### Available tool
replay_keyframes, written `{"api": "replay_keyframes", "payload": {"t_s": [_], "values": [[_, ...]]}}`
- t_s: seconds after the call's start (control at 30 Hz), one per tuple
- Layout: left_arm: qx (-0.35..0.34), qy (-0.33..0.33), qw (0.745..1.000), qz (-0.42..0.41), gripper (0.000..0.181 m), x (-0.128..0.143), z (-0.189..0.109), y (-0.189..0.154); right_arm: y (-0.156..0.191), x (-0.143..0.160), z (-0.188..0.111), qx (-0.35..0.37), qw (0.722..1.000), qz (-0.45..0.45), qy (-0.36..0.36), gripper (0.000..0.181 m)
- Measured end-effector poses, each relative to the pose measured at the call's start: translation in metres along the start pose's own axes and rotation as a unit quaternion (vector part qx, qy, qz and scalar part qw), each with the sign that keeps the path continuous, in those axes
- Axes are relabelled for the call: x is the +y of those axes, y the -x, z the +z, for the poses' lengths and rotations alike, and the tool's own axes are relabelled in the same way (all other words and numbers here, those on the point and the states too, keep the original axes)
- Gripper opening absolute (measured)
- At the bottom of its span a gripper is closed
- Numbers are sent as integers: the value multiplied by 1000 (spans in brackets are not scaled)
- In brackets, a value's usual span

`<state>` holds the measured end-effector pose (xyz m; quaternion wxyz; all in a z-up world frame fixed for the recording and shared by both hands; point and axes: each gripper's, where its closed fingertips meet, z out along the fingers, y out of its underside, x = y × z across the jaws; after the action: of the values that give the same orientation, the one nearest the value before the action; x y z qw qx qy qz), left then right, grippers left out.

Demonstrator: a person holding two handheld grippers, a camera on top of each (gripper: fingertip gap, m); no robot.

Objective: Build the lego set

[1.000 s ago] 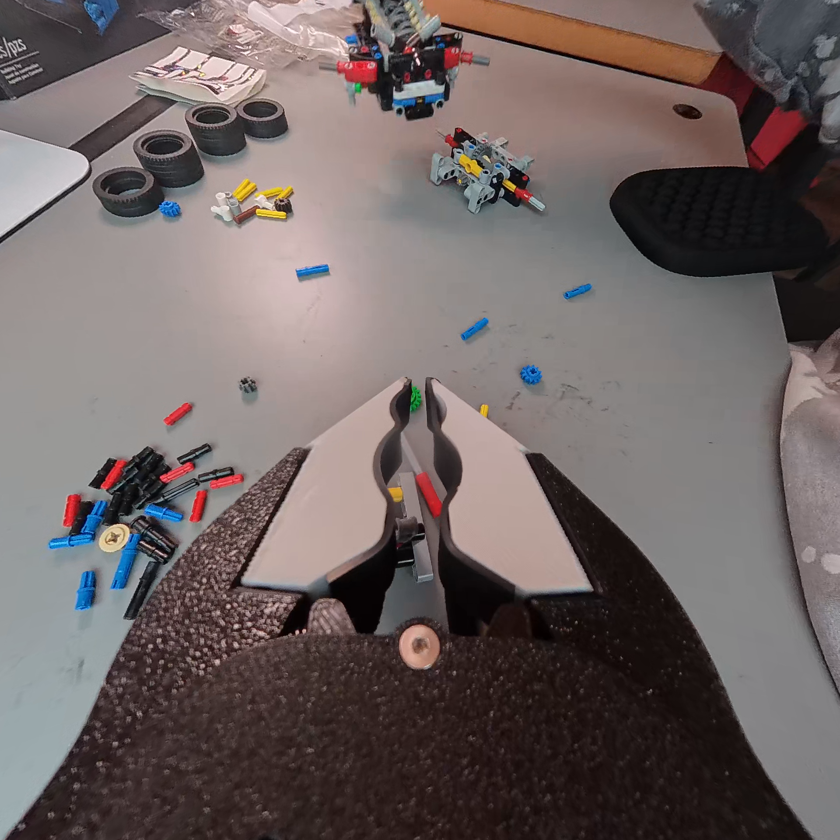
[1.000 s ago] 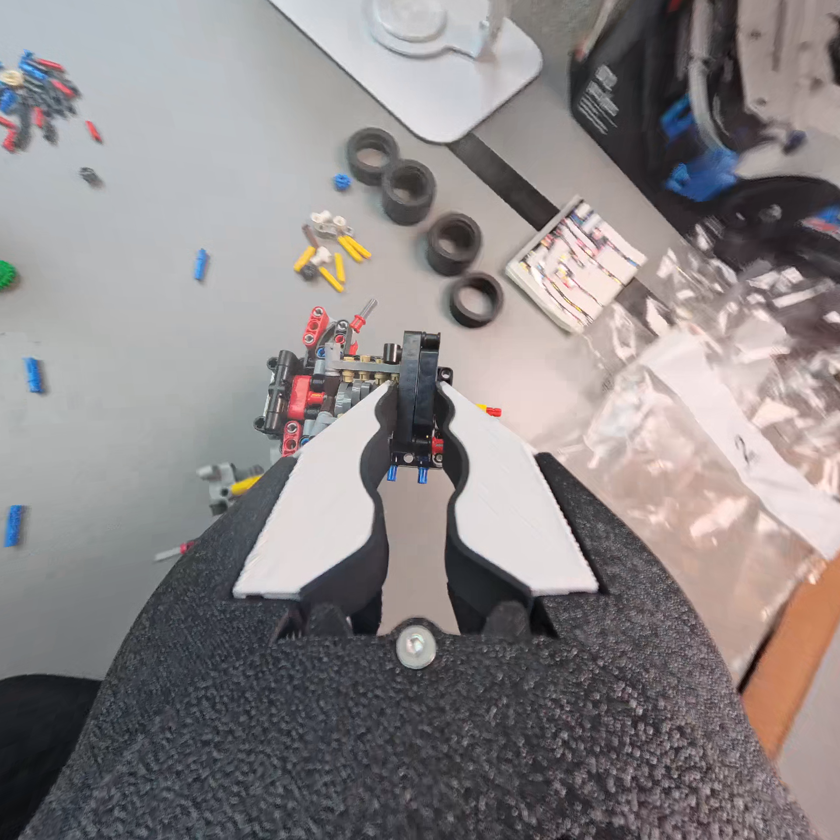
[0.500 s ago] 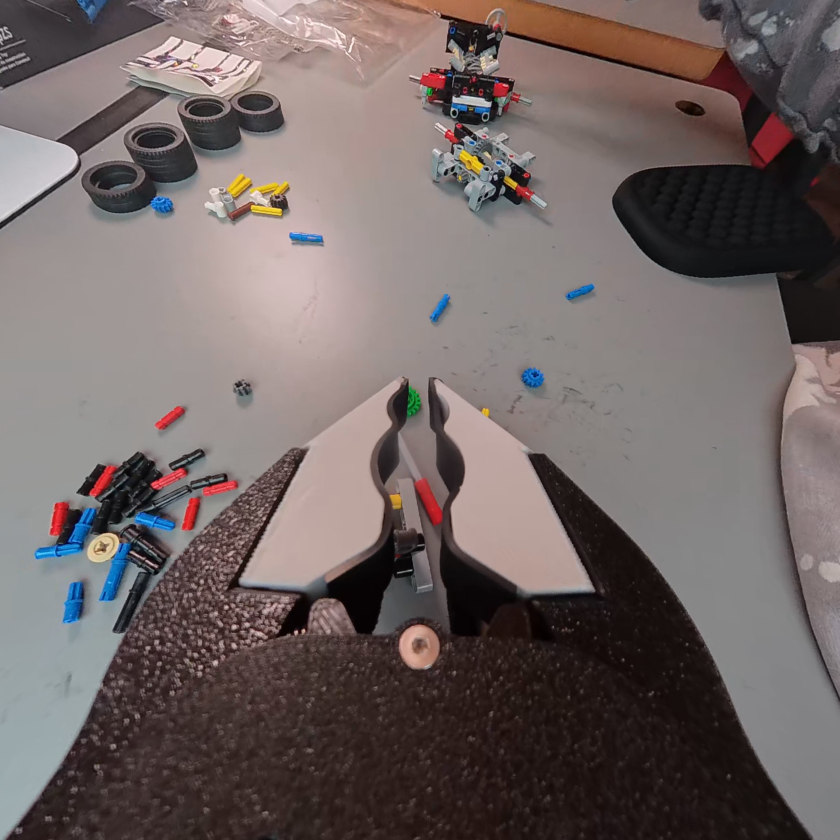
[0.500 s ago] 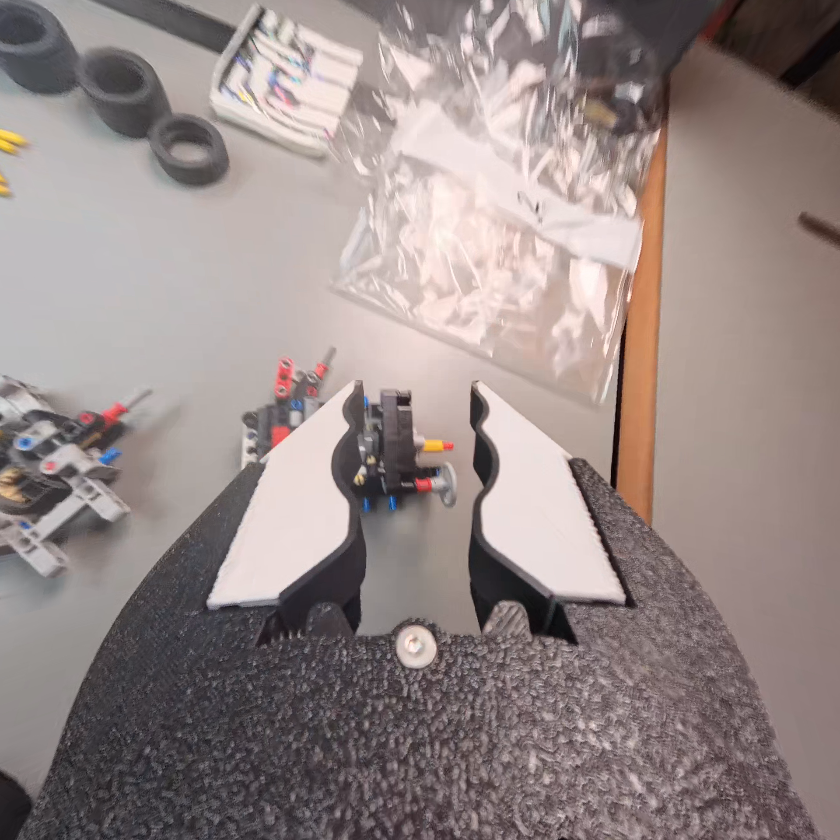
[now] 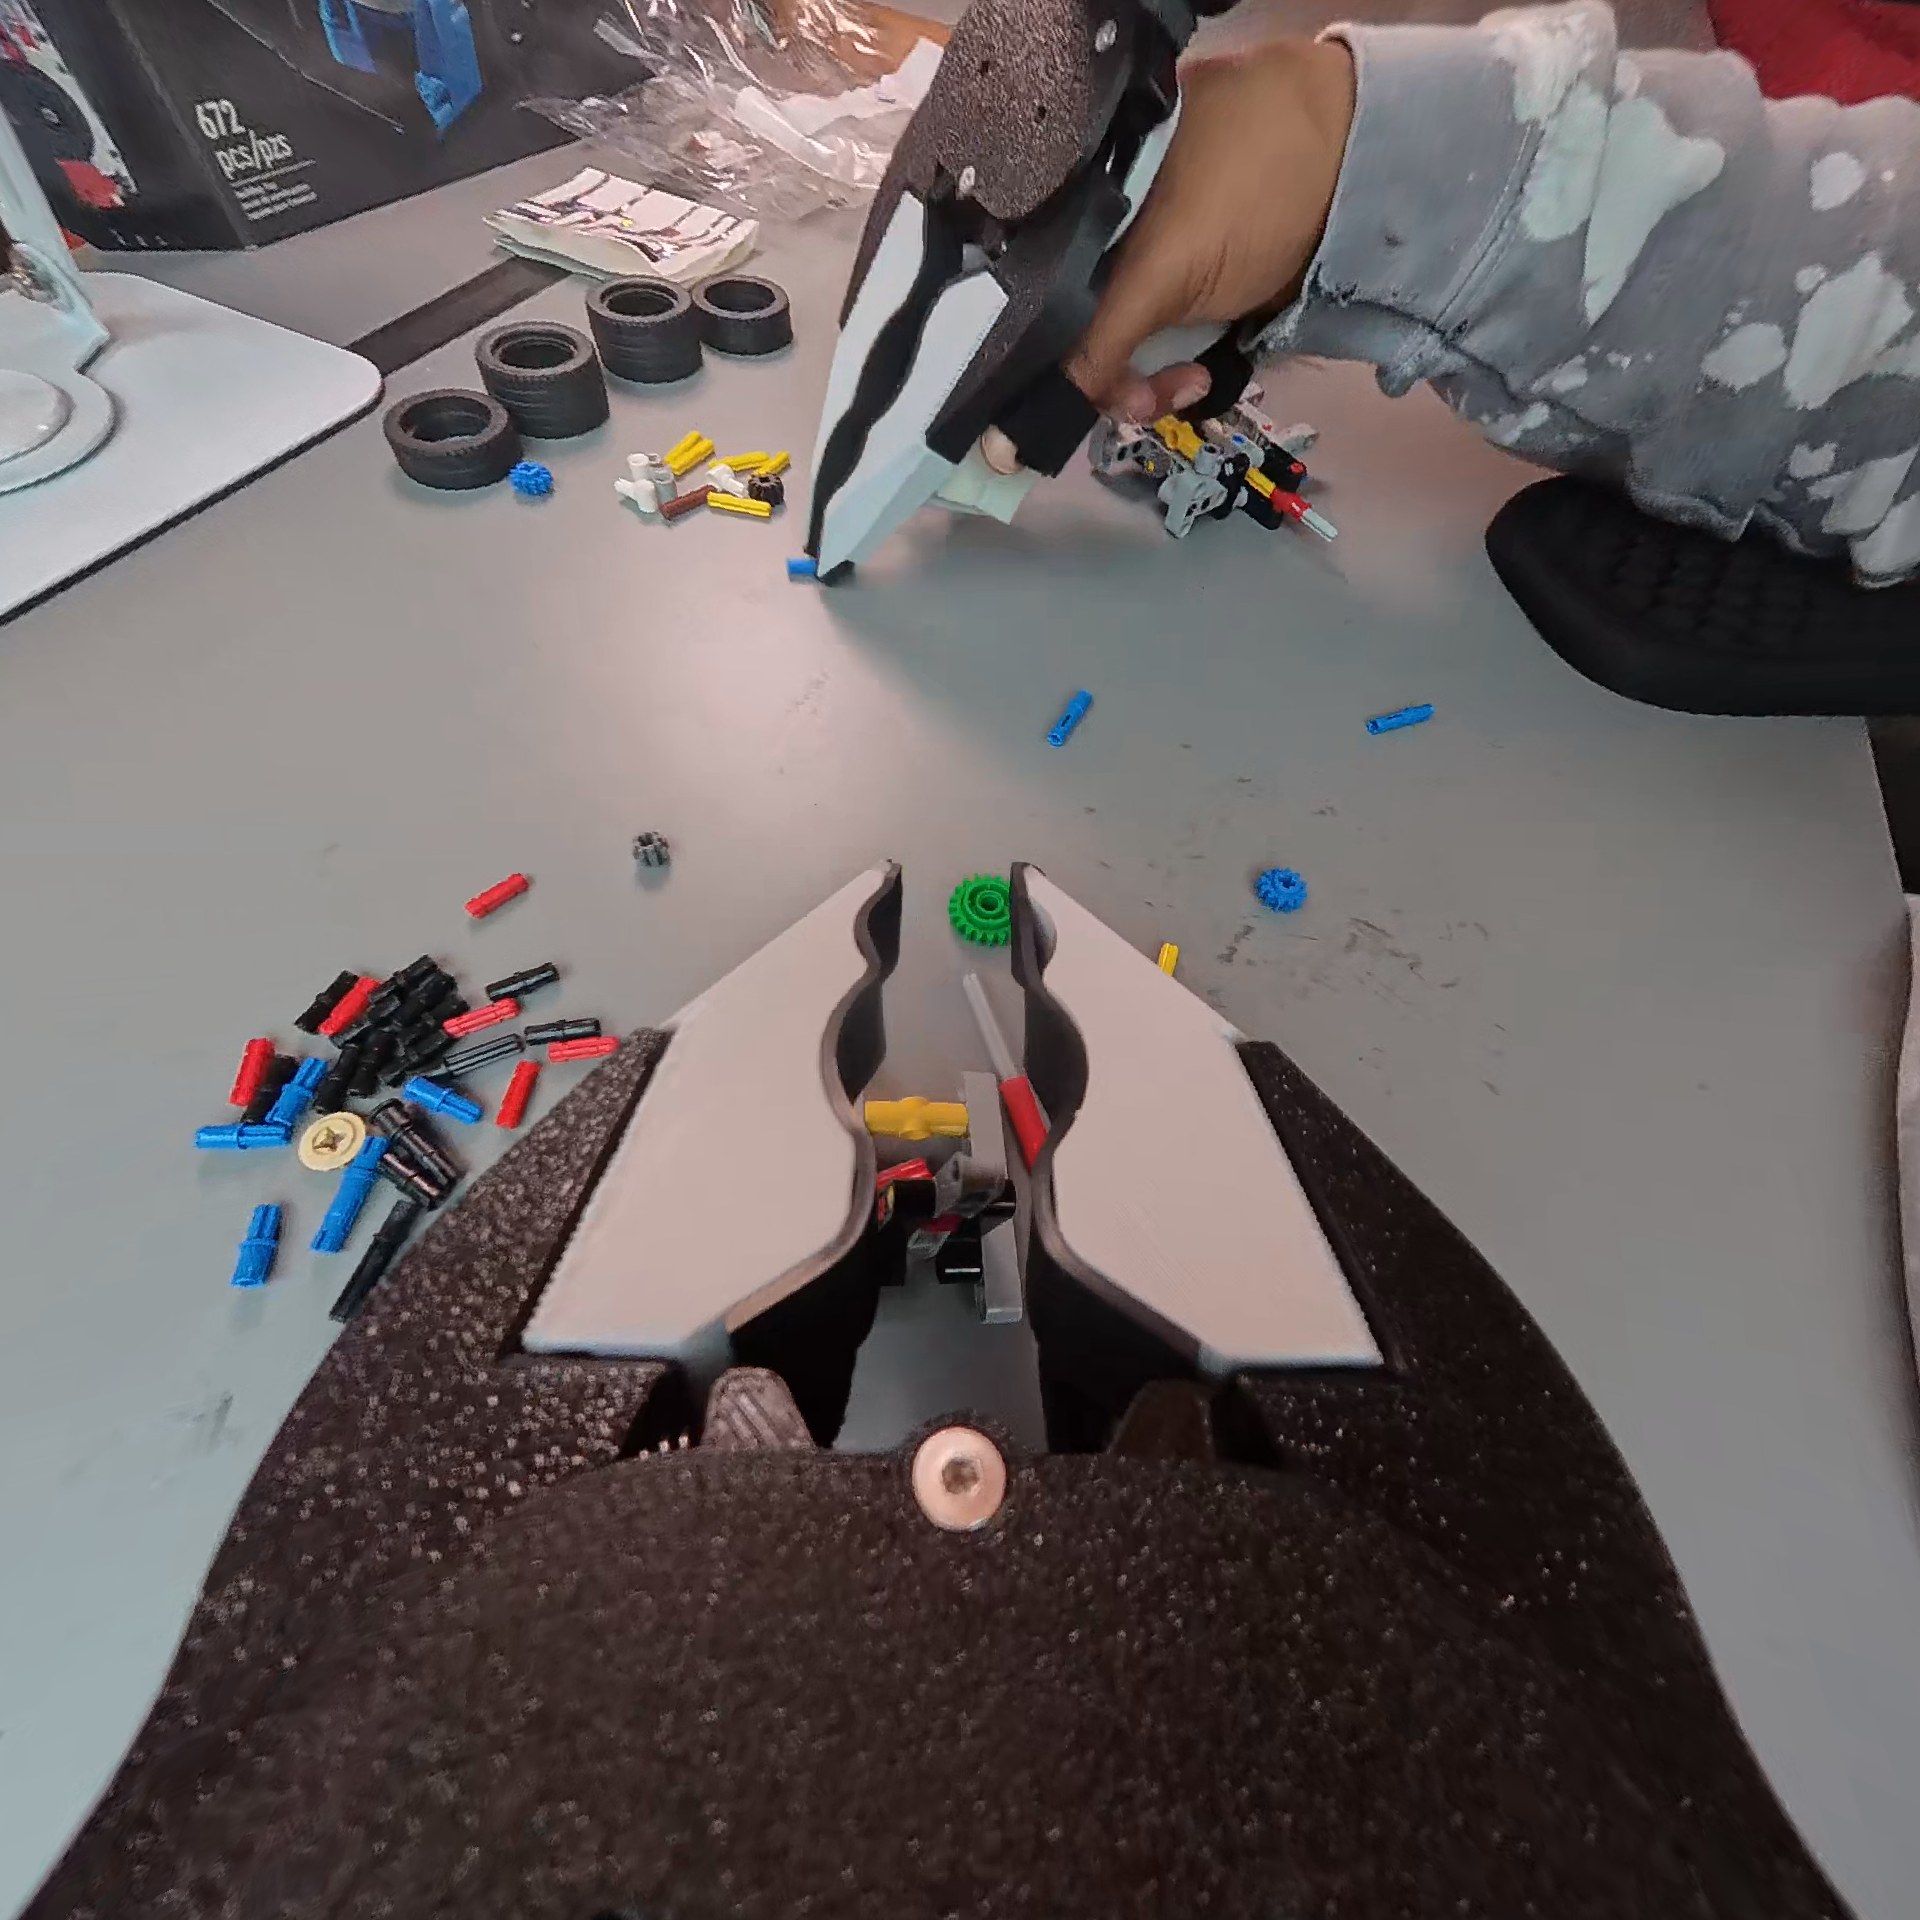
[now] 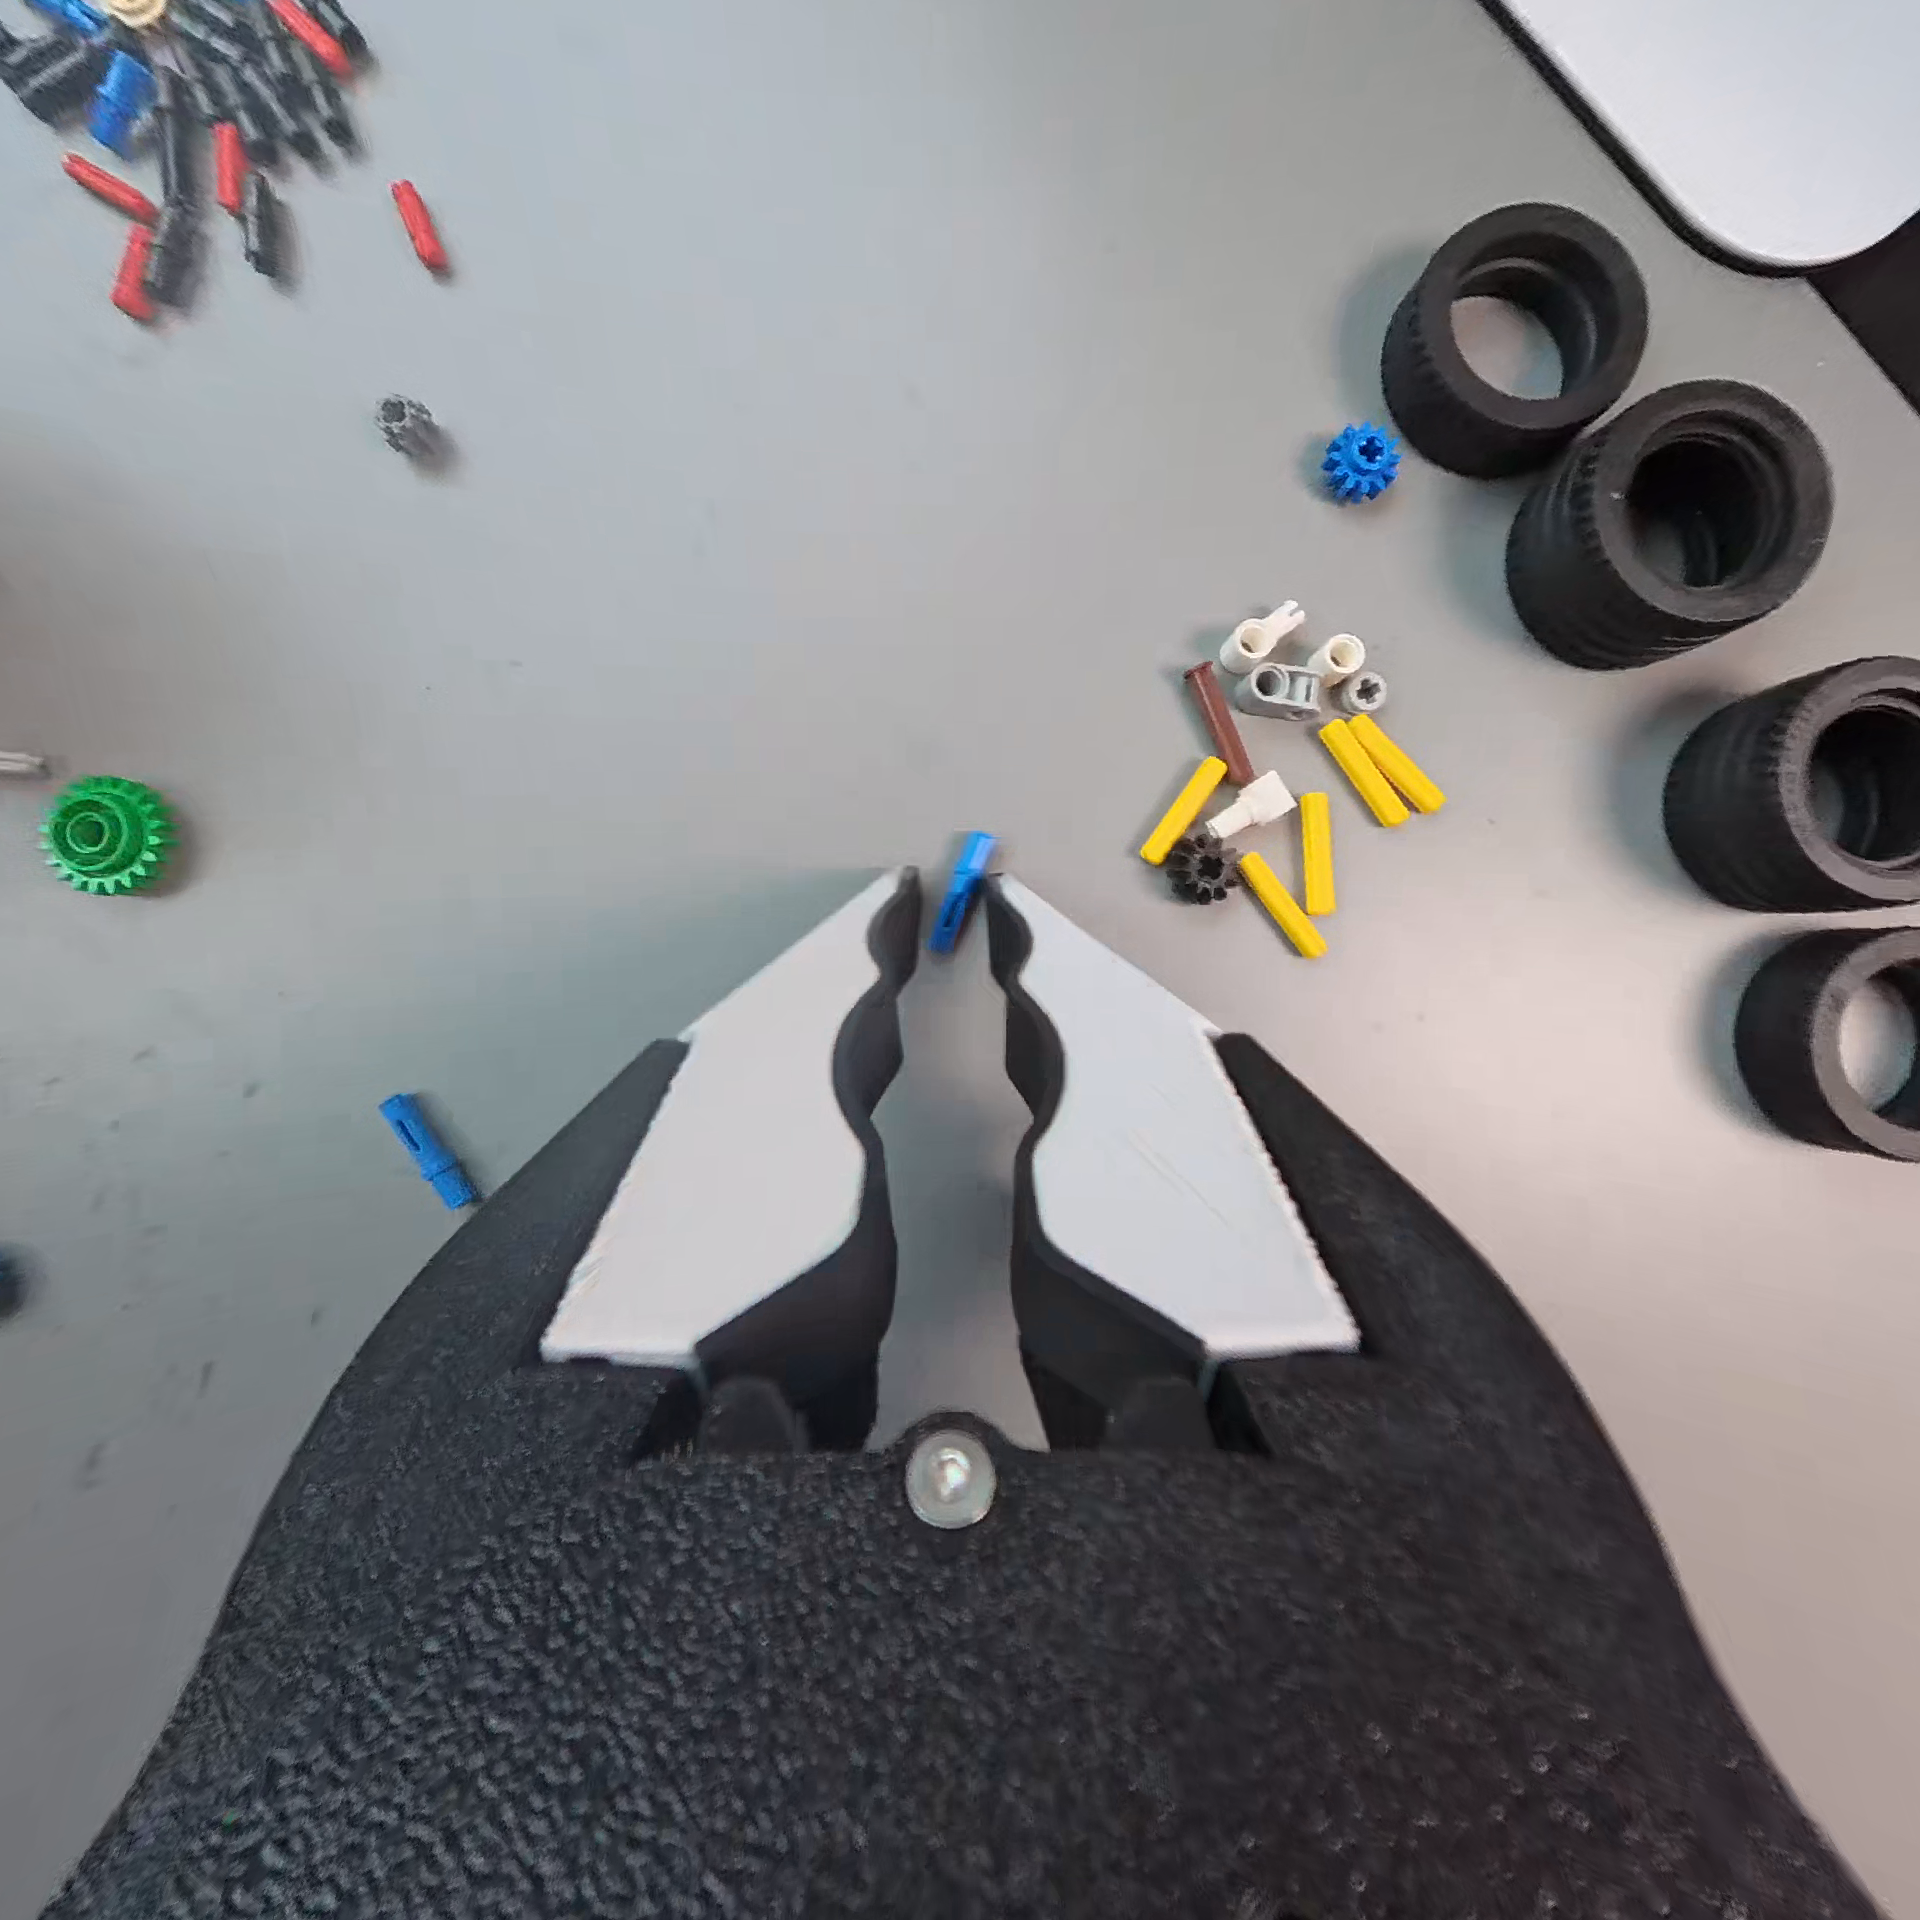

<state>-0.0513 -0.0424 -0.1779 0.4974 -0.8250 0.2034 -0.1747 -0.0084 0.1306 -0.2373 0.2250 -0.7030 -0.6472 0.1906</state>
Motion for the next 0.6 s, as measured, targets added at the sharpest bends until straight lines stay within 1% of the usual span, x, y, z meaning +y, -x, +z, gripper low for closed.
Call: {"api": "replay_keyframes", "payload": {"t_s": [0.03,0.1,0.13,0.2,0.27,0.33,0.4,0.5,0.57,0.6], "values": [[-4,-8,1000,-6,23,-2,-2,2,-1,1,1,4,1000,-5,2,5],[-10,-21,1000,-12,27,-6,-3,7,2,1,0,5,999,-39,-3,3],[-11,-24,1000,-13,29,-7,-3,8,16,-2,-1,-22,997,-70,-20,3],[-10,-22,1000,-9,31,-7,-1,7,54,-13,-11,-78,986,-123,-77,3],[5,-20,1000,6,31,-7,2,-1,98,-24,-28,-125,964,-190,-137,3],[29,-22,999,25,26,-10,6,-15,144,-33,-52,-163,928,-262,-206,3],[71,-26,997,23,20,-13,7,-31,173,-36,-65,-166,905,-311,-237,3],[115,-31,993,3,16,-17,5,-45,187,-37,-72,-134,889,-362,-247,3],[121,-33,992,1,14,-18,4,-47,187,-37,-75,-119,886,-374,-249,3],[127,-32,991,0,10,-18,4,-49,187,-37,-75,-116,885,-376,-249,3]]}}
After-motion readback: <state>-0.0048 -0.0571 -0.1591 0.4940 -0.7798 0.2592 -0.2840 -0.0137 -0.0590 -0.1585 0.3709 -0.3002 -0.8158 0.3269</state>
